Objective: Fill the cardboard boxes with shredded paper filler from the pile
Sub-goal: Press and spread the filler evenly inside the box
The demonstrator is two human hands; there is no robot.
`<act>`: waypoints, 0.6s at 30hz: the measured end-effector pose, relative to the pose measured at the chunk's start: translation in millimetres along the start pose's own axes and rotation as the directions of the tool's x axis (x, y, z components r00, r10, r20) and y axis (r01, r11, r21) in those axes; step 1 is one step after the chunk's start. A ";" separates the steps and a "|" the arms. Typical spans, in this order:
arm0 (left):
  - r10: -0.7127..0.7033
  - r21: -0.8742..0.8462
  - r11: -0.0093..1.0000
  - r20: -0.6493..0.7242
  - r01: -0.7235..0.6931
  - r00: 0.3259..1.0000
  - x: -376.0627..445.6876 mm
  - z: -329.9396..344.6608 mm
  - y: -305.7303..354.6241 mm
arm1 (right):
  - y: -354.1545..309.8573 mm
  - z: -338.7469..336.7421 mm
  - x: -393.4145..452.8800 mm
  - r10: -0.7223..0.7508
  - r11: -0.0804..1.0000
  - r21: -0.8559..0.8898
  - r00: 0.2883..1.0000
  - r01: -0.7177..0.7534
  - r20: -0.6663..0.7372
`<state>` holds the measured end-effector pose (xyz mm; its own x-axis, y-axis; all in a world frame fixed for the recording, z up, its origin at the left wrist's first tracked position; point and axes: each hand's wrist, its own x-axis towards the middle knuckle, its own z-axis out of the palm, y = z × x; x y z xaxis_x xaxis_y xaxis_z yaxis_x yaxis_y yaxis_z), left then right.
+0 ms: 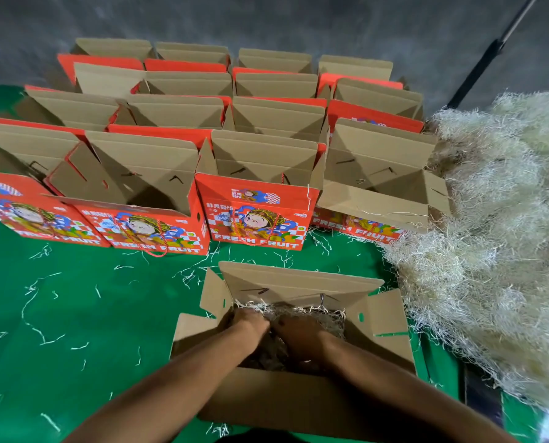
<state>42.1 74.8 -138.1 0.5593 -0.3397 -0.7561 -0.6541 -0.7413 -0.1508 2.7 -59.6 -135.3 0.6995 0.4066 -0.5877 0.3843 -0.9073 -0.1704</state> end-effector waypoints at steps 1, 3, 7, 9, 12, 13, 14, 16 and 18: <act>-0.029 0.030 0.999 0.004 0.029 1.000 -0.3 0.9 1.5 | 2.4 1.1 -1.0 0.023 1.000 -0.013 1.000 -0.023 0.004; -0.076 0.095 0.993 0.008 0.075 0.997 -0.4 2.5 4.3 | 10.3 1.7 -2.5 0.083 0.996 -0.034 0.997 -0.083 0.008; -0.132 0.195 0.973 0.009 0.127 0.991 3.7 7.8 2.7 | 16.3 3.2 -2.2 0.163 0.982 -0.108 0.986 -0.158 0.042; -0.136 0.239 0.963 0.020 0.127 0.990 2.7 7.1 -0.7 | 15.3 0.5 -0.9 0.222 0.971 -0.106 0.970 -0.212 0.095; -0.111 0.216 0.972 0.056 0.096 0.992 -5.7 1.1 -3.6 | 15.9 -12.7 -6.4 0.275 0.960 -0.021 0.929 -0.279 0.249; -0.096 0.182 0.980 0.060 0.084 0.994 -11.2 -3.1 -3.7 | 15.7 -17.8 -10.0 0.252 0.962 0.034 0.927 -0.271 0.280; -0.074 0.141 0.988 0.048 0.067 0.996 -17.0 -7.5 -3.5 | 14.9 -22.1 -15.2 0.220 0.967 0.061 0.935 -0.246 0.278; 0.002 0.073 0.997 -0.057 0.002 0.998 -26.5 -17.1 -4.2 | 16.4 -30.2 -21.4 0.209 0.974 0.051 0.962 -0.221 0.177; 0.087 -0.017 0.995 -0.222 -0.094 0.971 -32.3 -26.7 -4.2 | 19.1 -35.9 -26.3 0.254 0.965 0.062 0.966 -0.256 0.037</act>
<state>40.3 73.4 -96.1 0.5991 -0.5233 -0.6059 -0.6947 -0.7161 -0.0684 13.3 -83.9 -94.7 0.7517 0.1582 -0.6403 0.1540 -0.9861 -0.0628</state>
